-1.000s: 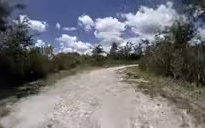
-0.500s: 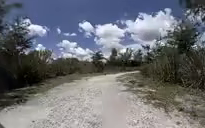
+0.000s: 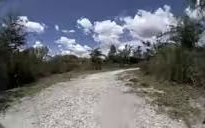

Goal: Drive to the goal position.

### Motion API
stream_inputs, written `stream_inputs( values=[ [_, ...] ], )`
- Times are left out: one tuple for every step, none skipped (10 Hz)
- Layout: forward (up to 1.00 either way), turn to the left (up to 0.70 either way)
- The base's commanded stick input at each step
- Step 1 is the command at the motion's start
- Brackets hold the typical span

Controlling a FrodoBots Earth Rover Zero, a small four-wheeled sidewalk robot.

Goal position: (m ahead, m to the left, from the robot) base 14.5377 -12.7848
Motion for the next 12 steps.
stream_inputs(
  values=[
    [0.70,0.00],
    [0.70,0.00],
    [0.70,0.00],
    [0.70,0.00],
    [0.70,0.00],
    [0.70,0.00],
    [0.70,0.00],
    [0.70,0.00],
    [0.70,0.00],
    [0.70,0.00],
    [0.70,0.01],
    [0.70,0.11]
  ],
)
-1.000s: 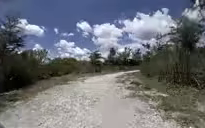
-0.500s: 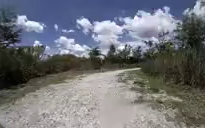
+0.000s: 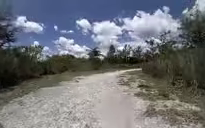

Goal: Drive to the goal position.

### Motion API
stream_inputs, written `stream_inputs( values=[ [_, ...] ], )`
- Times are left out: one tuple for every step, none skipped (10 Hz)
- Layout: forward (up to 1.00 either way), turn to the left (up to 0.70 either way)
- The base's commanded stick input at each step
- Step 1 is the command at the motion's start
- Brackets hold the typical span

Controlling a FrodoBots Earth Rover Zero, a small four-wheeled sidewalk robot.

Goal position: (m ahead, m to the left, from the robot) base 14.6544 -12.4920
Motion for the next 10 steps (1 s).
stream_inputs(
  values=[
    [0.70,0.28],
    [0.70,0.29],
    [0.70,0.09],
    [0.70,0.00],
    [0.70,0.00],
    [0.70,0.00],
    [0.70,0.00],
    [0.70,0.00],
    [0.70,0.00],
    [0.70,0.00]
  ],
)
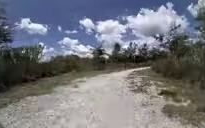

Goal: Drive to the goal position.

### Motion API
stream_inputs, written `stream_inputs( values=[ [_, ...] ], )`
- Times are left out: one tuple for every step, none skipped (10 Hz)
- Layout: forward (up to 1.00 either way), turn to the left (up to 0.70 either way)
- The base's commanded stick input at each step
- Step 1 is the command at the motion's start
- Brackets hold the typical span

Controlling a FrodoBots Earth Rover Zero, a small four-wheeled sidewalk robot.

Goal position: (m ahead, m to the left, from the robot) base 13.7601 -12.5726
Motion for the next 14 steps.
stream_inputs(
  values=[
    [0.70,0.00],
    [0.70,0.00],
    [0.70,0.00],
    [0.70,0.00],
    [0.70,0.00],
    [0.70,0.00],
    [0.70,0.00],
    [0.70,0.00],
    [0.70,0.00],
    [0.70,0.00],
    [0.70,0.00],
    [0.70,0.00],
    [0.70,0.00],
    [0.70,0.00]
  ],
)
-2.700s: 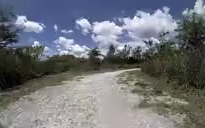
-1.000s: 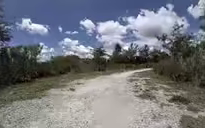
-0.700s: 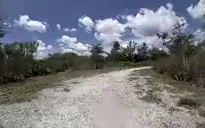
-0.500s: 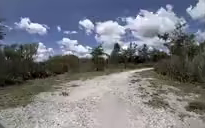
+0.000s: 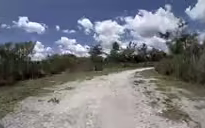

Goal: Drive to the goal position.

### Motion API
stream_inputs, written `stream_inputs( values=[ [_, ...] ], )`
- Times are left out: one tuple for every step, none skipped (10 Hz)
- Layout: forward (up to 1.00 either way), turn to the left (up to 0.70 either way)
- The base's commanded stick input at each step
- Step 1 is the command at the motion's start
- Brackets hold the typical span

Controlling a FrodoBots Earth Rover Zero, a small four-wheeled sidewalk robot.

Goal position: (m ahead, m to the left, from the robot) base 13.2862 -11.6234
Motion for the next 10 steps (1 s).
stream_inputs(
  values=[
    [0.70,0.00],
    [0.70,0.00],
    [0.70,-0.02],
    [0.70,-0.07],
    [0.70,-0.27],
    [0.70,-0.10],
    [0.70,0.00],
    [0.70,0.00],
    [0.70,-0.09],
    [0.70,-0.35]
  ],
)
